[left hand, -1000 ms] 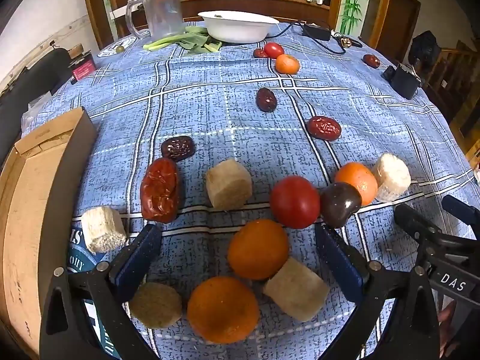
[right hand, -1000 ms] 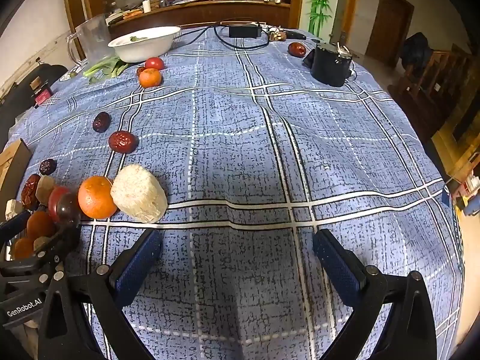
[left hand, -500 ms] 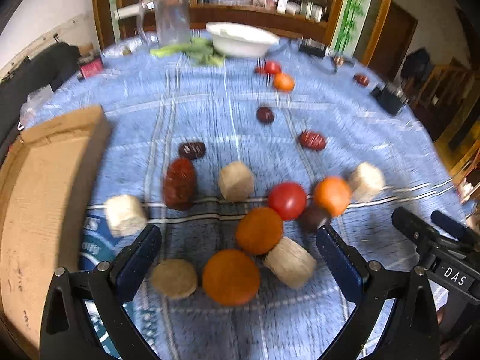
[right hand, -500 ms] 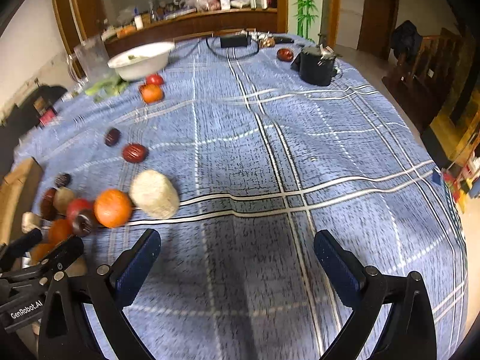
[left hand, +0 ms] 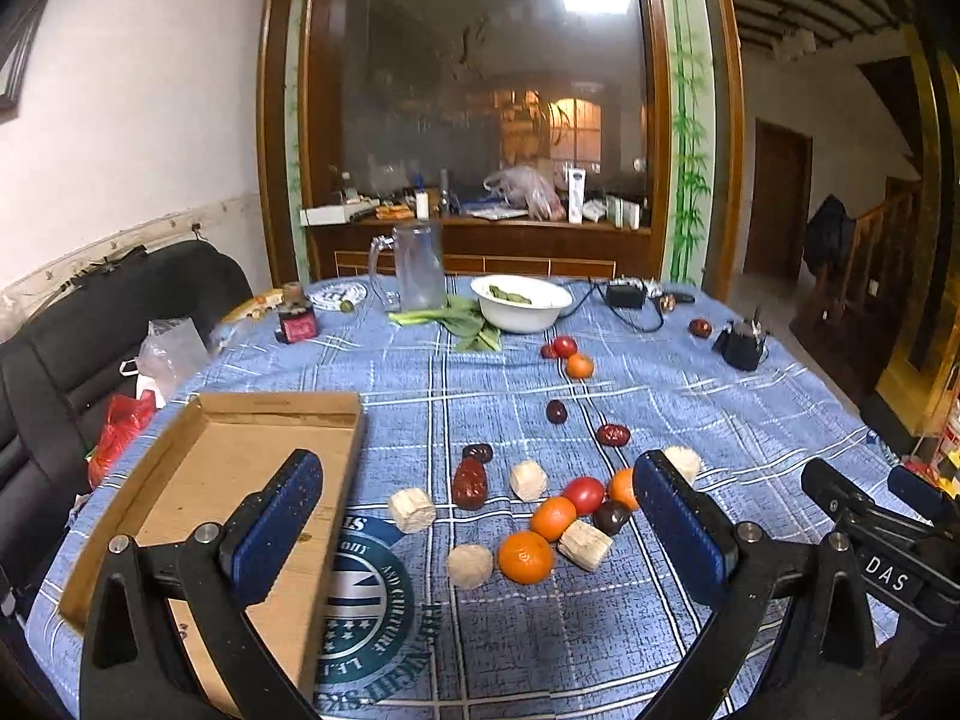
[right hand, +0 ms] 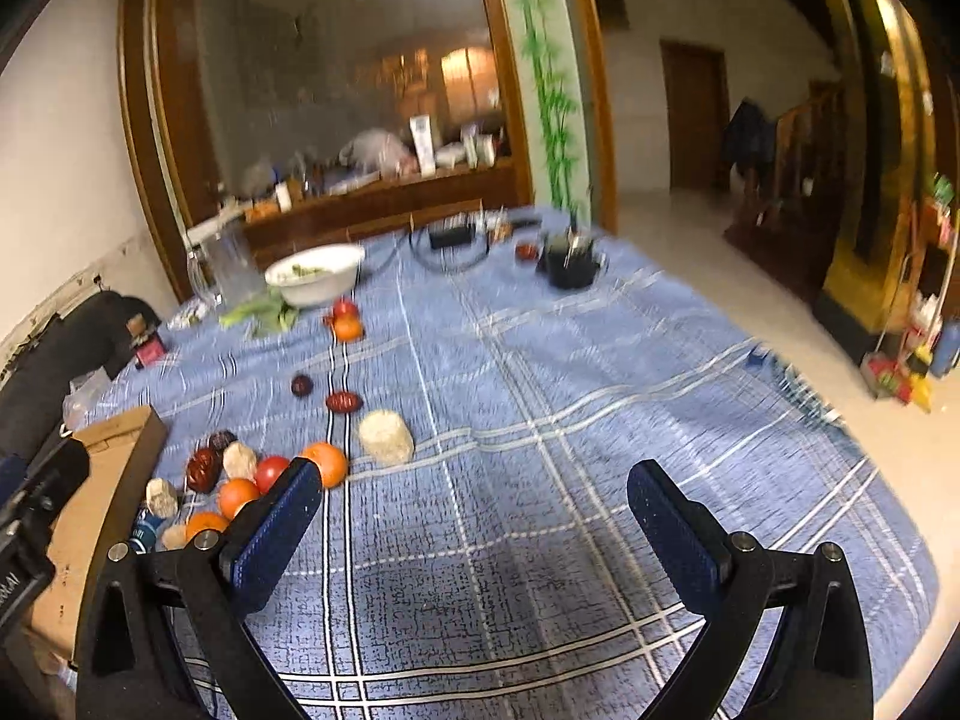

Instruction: Organize fruits

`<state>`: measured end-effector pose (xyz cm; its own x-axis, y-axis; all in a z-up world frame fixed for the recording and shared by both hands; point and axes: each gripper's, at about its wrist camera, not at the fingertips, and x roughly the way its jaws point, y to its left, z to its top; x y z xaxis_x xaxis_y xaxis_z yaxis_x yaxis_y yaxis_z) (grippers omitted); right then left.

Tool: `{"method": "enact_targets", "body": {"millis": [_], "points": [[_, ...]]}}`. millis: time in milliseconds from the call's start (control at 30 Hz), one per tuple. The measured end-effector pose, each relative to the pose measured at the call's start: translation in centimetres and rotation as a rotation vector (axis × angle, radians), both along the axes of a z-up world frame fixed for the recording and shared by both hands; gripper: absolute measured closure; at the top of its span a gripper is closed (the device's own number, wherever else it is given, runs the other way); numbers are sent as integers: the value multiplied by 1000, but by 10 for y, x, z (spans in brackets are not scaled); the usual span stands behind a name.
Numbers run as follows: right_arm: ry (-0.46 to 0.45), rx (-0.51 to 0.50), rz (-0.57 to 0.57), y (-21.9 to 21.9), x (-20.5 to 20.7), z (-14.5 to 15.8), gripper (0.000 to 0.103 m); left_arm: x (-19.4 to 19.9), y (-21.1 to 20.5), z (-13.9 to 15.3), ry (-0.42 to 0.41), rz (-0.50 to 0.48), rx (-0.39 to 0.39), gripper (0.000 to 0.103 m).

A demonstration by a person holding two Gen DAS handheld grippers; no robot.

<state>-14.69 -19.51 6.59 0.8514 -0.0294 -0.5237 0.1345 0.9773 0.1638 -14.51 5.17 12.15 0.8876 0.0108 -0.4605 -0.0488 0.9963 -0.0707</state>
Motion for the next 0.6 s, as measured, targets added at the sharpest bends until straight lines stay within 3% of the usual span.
{"method": "enact_targets", "body": {"millis": [133, 233, 600], "points": [[-102, -15, -26, 7, -18, 9, 1, -4, 3, 0, 6, -15, -25, 0], [-141, -22, -42, 11, -24, 7, 1, -9, 0, -4, 7, -22, 0, 0], [-118, -14, -5, 17, -21, -5, 1, -12, -9, -19, 19, -18, 48, 0]]}}
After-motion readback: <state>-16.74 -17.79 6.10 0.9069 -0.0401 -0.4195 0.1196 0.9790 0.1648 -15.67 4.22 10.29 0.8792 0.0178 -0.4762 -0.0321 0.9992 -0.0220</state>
